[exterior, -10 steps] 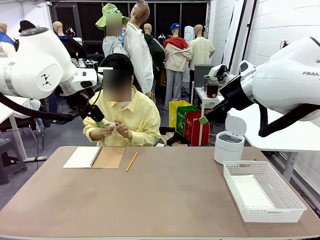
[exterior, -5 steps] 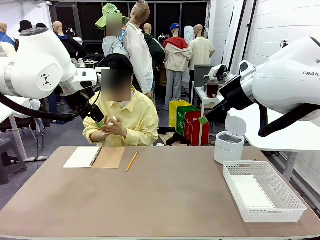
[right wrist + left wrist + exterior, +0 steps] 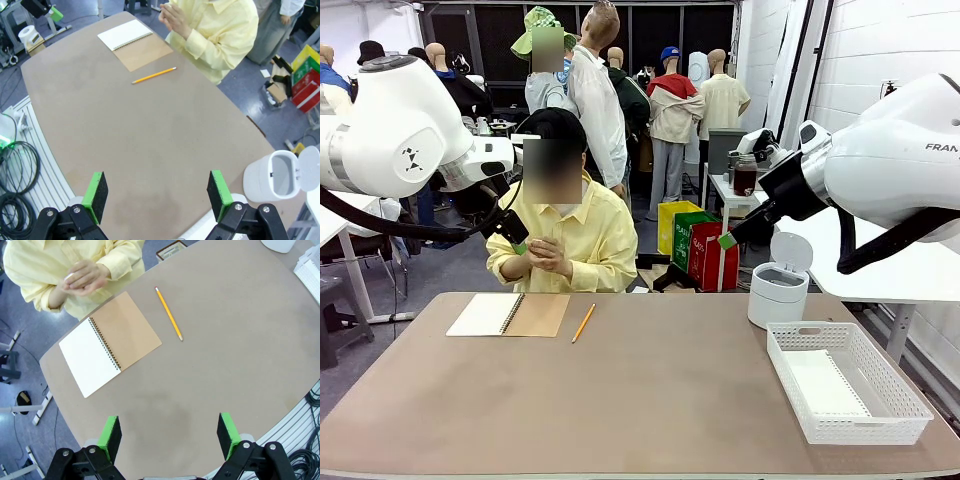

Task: Sort the paper based on its condition.
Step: If a person hands you a paper, place it in the Organizing basket , and if it's crumpled, put it in the Trash can.

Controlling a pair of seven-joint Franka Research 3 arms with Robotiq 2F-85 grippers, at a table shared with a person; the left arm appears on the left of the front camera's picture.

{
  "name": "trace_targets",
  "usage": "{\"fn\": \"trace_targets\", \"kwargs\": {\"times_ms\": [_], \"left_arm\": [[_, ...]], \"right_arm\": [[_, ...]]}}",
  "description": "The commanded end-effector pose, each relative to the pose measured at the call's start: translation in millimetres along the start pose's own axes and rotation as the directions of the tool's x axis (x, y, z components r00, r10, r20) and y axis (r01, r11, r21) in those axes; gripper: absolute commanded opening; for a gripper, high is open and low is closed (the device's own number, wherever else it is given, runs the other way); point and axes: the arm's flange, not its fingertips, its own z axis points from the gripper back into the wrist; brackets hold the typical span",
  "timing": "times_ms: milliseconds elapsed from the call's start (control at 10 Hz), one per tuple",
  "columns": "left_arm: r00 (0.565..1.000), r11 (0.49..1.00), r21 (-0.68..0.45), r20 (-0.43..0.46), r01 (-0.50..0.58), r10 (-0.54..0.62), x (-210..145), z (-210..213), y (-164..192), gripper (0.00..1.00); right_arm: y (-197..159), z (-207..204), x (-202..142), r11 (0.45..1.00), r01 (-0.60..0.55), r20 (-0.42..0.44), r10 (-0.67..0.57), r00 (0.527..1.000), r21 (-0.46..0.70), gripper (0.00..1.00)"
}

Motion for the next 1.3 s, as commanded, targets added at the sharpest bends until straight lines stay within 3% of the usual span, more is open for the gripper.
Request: {"fn": "trace_targets", "kwargs": {"times_ms": [0,1200], "left_arm": [[1.000,1.000,0.002,0.002,0.001,-0.001,0.2,1.3,1.9,1.00],[1.000,1.000,0.002,0.002,0.001,-0.001,0.2,1.3,1.9,1.00]], "right_arm": [[0.8,0.4,0.7,1.000,-0.005,-0.006,0.005,1.000,0.010,1.00],[0.8,0.4,0.7,1.000,-0.005,-0.006,0.005,1.000,0.010,1.00]]}}
